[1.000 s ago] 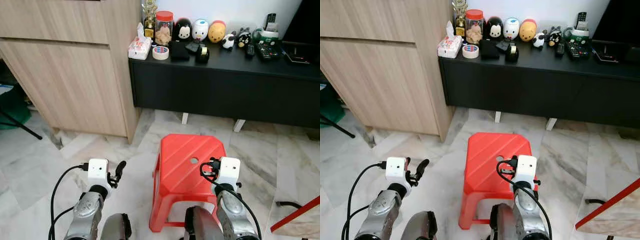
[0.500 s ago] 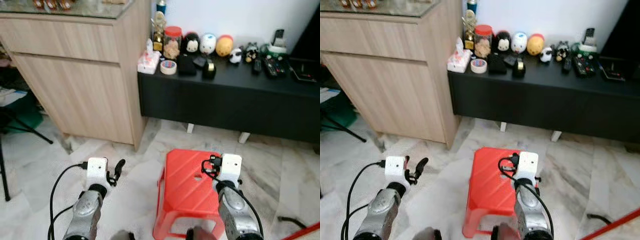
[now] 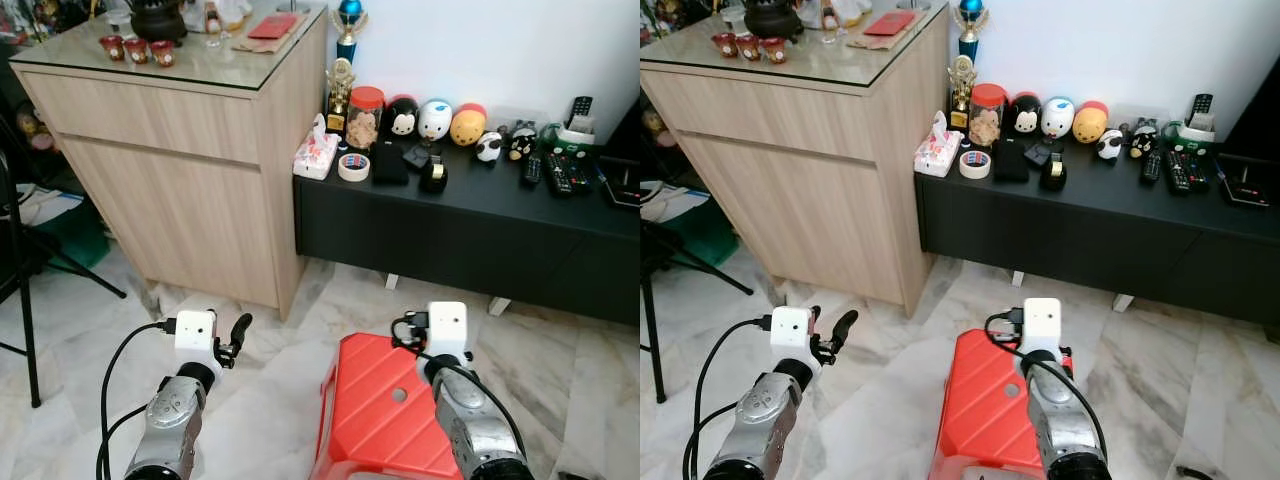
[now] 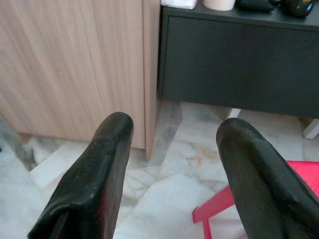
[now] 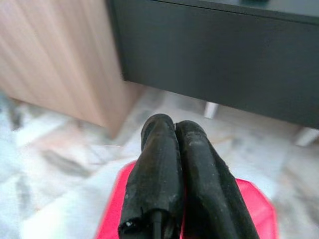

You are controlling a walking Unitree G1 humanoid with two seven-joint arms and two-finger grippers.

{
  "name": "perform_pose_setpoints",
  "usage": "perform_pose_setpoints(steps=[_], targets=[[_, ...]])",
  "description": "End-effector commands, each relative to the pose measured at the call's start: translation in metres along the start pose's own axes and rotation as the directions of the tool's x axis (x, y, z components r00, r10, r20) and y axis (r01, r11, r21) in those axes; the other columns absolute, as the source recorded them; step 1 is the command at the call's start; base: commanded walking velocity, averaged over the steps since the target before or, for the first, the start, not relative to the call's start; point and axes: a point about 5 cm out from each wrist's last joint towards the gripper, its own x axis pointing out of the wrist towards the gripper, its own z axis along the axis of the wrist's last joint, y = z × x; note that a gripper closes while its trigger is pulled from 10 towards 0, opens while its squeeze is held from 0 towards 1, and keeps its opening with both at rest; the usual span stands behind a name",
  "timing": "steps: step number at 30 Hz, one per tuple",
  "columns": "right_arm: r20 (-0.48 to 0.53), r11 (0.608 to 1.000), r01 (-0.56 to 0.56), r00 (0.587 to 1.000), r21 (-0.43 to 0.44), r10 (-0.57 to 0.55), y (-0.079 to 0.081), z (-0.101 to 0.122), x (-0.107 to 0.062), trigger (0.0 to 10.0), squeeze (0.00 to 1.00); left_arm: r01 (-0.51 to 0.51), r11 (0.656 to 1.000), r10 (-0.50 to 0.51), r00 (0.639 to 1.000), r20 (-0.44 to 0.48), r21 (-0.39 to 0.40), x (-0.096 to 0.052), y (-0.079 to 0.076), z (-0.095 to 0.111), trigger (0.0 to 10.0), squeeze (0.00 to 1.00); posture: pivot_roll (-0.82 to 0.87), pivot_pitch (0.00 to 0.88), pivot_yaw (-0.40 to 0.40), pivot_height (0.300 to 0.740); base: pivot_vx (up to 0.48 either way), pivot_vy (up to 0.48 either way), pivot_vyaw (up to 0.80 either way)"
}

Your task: Hang keys on a hook

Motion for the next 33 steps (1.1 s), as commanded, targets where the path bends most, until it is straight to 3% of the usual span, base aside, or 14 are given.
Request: perform_pose_setpoints(steps=[1, 2, 7, 10, 13, 16, 21, 25, 32, 33], targets=[[-0.001, 0.998, -0.028, 1.000, 0.055, 0.028, 0.003, 0.005, -0.002, 10.0, 0.00, 0.022, 1.000, -0.022, 1.000, 0.007, 0.015, 0.000, 0.001, 0.003, 10.0, 0.00, 0.03, 0.000, -0.039, 0.740, 0.000, 0.000, 0.00], [0.002, 0.993, -0.035, 0.999, 0.112, 0.035, 0.004, 0.009, -0.002, 10.0, 0.00, 0.036, 0.999, -0.037, 0.999, 0.015, 0.017, 0.001, 0.000, 0.006, 10.0, 0.00, 0.03, 0.000, -0.037, 0.740, 0.000, 0.000, 0.00], [0.010, 0.975, -0.074, 0.997, 0.210, 0.074, 0.005, 0.019, 0.000, 10.0, 0.00, 0.085, 0.996, -0.086, 0.996, 0.024, 0.018, 0.004, -0.004, 0.011, 10.0, 0.00, 0.03, 0.000, -0.033, 0.740, 0.000, 0.000, 0.00], [-0.004, 0.986, -0.106, 0.994, 0.130, 0.107, 0.006, 0.024, 0.001, 10.0, 0.00, 0.153, 0.988, -0.153, 0.988, 0.035, 0.008, 0.006, -0.011, 0.017, 10.0, 0.00, 0.02, 0.000, -0.033, 0.740, 0.000, 0.000, 0.00], [0.006, 0.982, -0.154, 0.988, 0.108, 0.154, 0.011, 0.032, 0.002, 10.0, 0.00, 0.213, 0.977, -0.213, 0.976, 0.040, 0.012, 0.008, -0.017, 0.021, 10.0, 0.00, 0.02, 0.000, -0.036, 0.740, 0.000, 0.000, 0.00], [-0.008, 0.967, -0.253, 0.967, 0.035, 0.253, 0.024, 0.040, 0.000, 10.0, 0.00, 0.302, 0.951, -0.304, 0.953, 0.013, 0.064, 0.008, -0.025, 0.022, 10.0, 0.00, 0.03, 0.000, -0.039, 0.740, 0.000, 0.000, 0.00], [-0.002, 0.942, -0.336, 0.942, 0.015, 0.336, 0.035, 0.052, -0.005, 10.0, 0.00, 0.379, 0.922, -0.379, 0.925, -0.010, 0.077, 0.004, -0.033, 0.020, 10.0, 0.00, 0.03, 0.000, -0.046, 0.740, 0.000, 0.000, 0.00], [-0.010, 0.922, -0.386, 0.922, 0.034, 0.387, 0.041, 0.062, -0.010, 10.0, 0.00, 0.499, 0.862, -0.500, 0.866, -0.019, 0.084, -0.003, -0.046, 0.025, 10.0, 0.00, 0.03, 0.000, -0.053, 0.740, 0.000, 0.000, 0.00], [-0.024, 0.915, -0.404, 0.914, 0.009, 0.404, 0.048, 0.068, -0.017, 10.0, 0.00, 0.555, 0.823, -0.556, 0.831, -0.029, 0.121, -0.005, -0.053, 0.029, 10.0, 0.00, 0.03, 0.000, -0.056, 0.740, 0.000, 0.000, 0.00], [-0.016, 0.909, -0.417, 0.908, 0.012, 0.418, 0.050, 0.074, -0.020, 10.0, 0.00, 0.582, 0.803, -0.583, 0.812, -0.038, 0.123, -0.006, -0.057, 0.031, 10.0, 0.00, 0.03, 0.000, -0.060, 0.740, 0.000, 0.000, 0.00]])
